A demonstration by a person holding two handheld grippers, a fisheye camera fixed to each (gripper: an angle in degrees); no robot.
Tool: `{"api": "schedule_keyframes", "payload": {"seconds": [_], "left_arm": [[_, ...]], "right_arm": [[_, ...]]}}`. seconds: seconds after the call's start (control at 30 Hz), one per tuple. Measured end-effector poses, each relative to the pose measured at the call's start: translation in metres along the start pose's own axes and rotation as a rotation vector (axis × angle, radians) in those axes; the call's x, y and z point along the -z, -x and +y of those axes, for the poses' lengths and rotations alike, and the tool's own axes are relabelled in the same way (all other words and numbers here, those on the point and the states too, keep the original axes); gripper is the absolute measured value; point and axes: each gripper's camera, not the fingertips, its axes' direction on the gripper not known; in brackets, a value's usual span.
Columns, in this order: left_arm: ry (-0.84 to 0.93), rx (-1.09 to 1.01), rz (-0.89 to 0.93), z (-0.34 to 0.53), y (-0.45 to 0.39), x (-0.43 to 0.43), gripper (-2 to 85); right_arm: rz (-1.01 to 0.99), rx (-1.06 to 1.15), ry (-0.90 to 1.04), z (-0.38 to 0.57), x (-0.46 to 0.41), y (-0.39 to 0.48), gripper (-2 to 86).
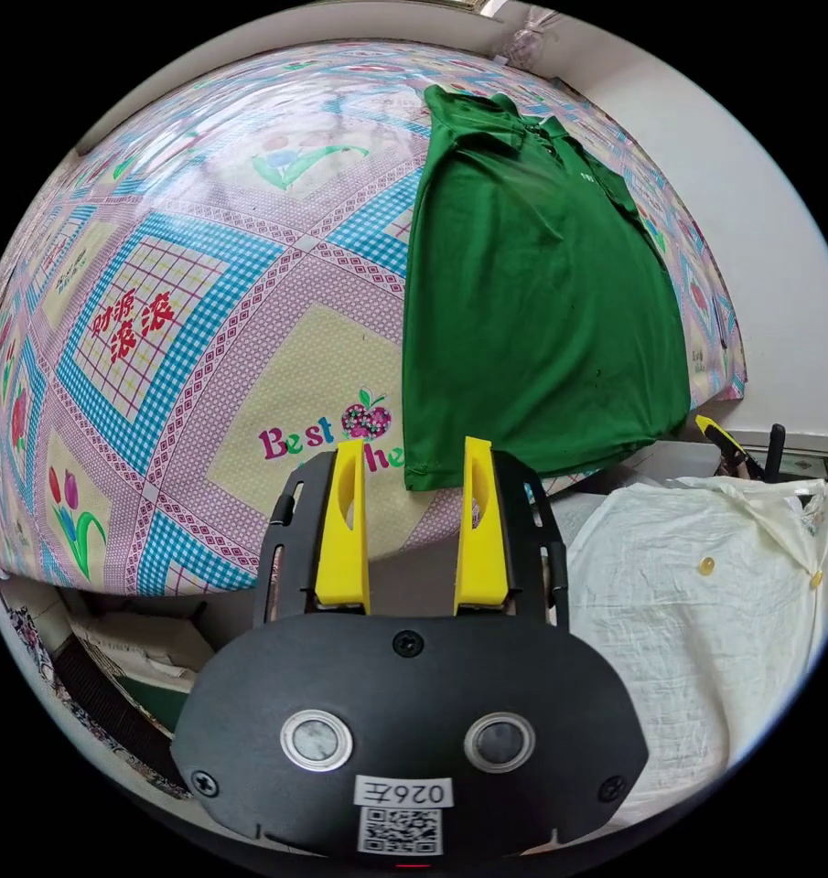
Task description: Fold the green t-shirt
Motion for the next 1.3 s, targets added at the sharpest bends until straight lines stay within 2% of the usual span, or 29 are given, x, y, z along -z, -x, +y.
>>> {"api": "schedule_keyframes", "payload": {"seconds": [0.27,0.77,0.9,0.93,0.97,1.03,1.3], "left_arm": [[0.001,-0.017,0.0,0.005,-0.023,-0.011,16.2],[0.014,0.021,-0.071,0.002,-0.034,-0.006,17.4],[0.081,-0.047,-0.186,-0.005,-0.042,-0.006,13.2],[0.091,-0.099,-0.185,-0.006,-0.045,-0.005,10.1],[0.079,-0.14,-0.096,-0.007,-0.048,-0.002,6.4],[0.098,-0.144,-0.063,-0.009,-0.048,-0.005,2.0],[0.112,-0.157,-0.006,-0.004,-0.021,0.02,-0.1]], "right_arm": [[-0.096,-0.091,0.005,0.034,-0.028,-0.023,9.0],[-0.21,-0.14,0.043,0.019,-0.063,-0.069,9.1],[-0.314,-0.135,0.062,0.019,-0.067,-0.081,4.5],[-0.329,-0.131,0.063,0.019,-0.067,-0.084,3.7],[-0.327,-0.123,0.067,0.019,-0.067,-0.086,3.0],[-0.317,-0.105,0.068,0.019,-0.065,-0.086,1.7],[-0.302,-0.067,0.042,0.032,-0.045,-0.09,-1.3]]}}
